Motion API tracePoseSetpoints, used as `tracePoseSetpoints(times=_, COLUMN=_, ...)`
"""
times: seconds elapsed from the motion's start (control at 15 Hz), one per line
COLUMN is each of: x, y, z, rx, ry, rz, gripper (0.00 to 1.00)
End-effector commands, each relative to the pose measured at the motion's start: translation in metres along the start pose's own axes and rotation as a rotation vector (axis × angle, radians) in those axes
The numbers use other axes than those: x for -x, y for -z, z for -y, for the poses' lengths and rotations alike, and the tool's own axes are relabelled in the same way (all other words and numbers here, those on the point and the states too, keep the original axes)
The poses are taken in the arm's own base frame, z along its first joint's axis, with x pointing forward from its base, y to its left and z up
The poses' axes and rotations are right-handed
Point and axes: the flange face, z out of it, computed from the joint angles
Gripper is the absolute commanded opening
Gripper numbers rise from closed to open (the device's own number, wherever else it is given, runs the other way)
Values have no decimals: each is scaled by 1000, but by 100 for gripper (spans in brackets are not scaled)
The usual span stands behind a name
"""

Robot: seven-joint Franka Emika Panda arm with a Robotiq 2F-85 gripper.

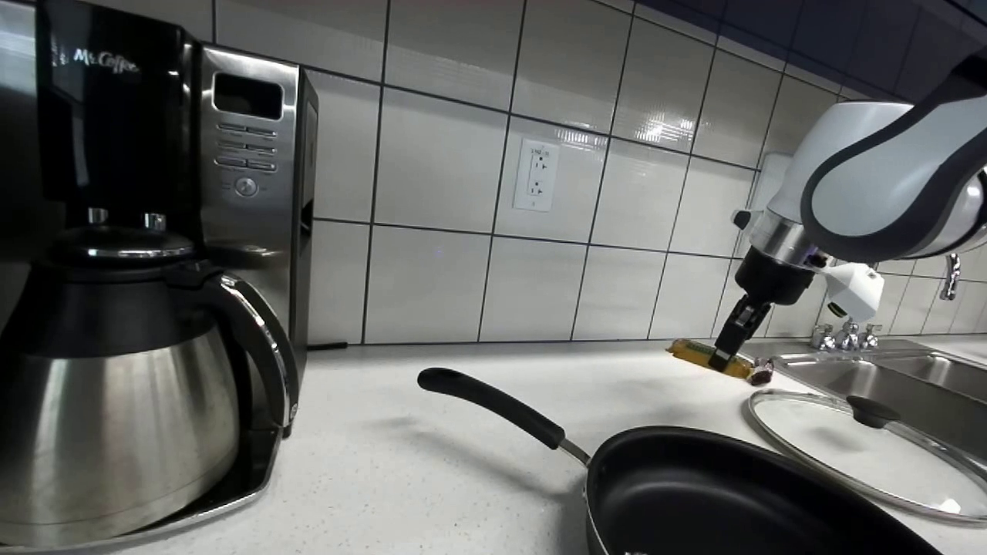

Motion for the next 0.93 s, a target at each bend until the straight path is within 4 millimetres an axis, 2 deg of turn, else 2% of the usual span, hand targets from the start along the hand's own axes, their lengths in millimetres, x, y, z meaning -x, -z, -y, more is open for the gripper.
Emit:
tracePoseSetpoints(times=0.0, x=0, y=26, z=24, rx=69, ry=-90, rz=21, gripper=16)
tracePoseSetpoints(times=0.13, x=-11, y=29, z=44, rx=98, ry=-124, rz=41, gripper=16)
tracePoseSetpoints(times=0.33, x=-26, y=32, z=86, rx=117, ry=-164, rz=64, gripper=16)
tracePoseSetpoints(times=0.53, x=-29, y=32, z=120, rx=117, ry=-196, rz=84, gripper=16)
tracePoseSetpoints(times=0.87, x=-19, y=44, z=159, rx=43, ry=-168, rz=97, gripper=16)
